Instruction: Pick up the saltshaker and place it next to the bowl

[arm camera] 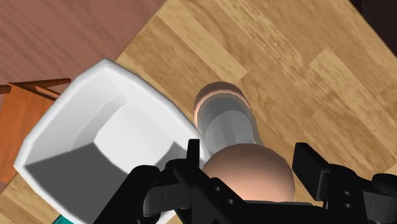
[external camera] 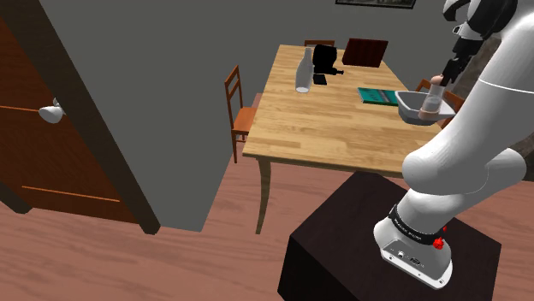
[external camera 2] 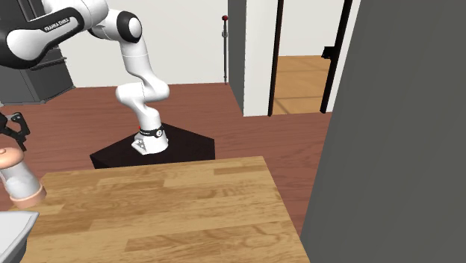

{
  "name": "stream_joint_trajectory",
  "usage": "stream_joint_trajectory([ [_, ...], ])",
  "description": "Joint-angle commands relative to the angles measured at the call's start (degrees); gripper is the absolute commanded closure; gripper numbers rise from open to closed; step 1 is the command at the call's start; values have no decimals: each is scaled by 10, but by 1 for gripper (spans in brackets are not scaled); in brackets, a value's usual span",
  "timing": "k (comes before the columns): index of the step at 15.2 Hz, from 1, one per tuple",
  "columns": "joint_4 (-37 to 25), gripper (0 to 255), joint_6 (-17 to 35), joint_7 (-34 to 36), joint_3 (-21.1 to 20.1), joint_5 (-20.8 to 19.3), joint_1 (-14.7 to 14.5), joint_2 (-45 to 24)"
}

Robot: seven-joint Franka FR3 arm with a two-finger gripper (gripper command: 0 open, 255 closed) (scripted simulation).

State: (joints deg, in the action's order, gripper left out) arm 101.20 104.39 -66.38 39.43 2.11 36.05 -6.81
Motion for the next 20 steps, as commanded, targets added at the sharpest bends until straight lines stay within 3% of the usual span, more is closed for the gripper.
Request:
stream_joint_trajectory([
  [1, 13, 255, 15, -1, 0, 2, 1, -3],
  [16, 97, 255, 128, -17, -5, 29, 7, -40],
  [20, 97, 255, 128, -17, -5, 29, 7, -40],
])
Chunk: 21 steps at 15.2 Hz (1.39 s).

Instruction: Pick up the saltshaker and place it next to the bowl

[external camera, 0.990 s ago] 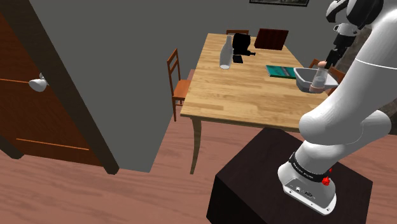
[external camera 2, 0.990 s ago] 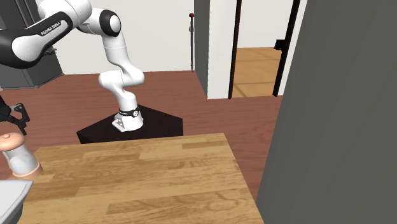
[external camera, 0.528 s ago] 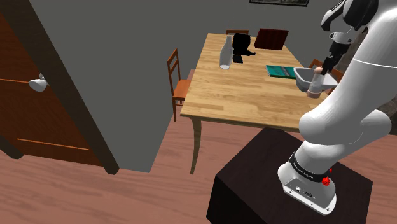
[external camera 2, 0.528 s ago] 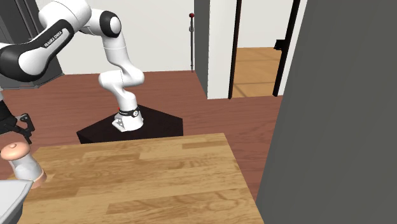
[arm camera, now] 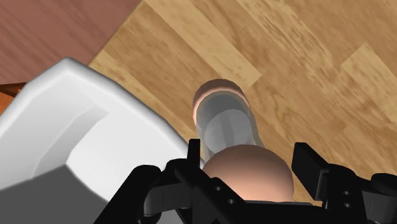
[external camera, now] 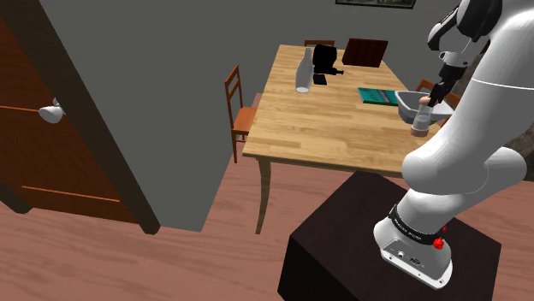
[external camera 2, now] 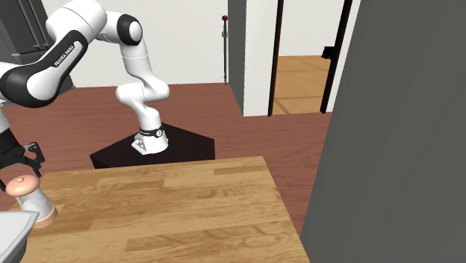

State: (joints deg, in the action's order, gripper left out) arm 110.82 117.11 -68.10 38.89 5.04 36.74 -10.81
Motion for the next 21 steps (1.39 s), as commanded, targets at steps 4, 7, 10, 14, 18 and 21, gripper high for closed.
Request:
stream_joint_trajectory([
  [4, 1, 255, 1, 0, 0, 0, 0, 0],
  [7, 1, 0, 1, 0, 0, 0, 0, 0],
  [10, 1, 0, 1, 0, 0, 0, 0, 0],
  [14, -50, 0, -68, 12, 3, -17, -5, 23],
  [18, -50, 0, -68, 12, 3, -17, -5, 23],
  [21, -50, 0, -68, 12, 3, -17, -5, 23],
])
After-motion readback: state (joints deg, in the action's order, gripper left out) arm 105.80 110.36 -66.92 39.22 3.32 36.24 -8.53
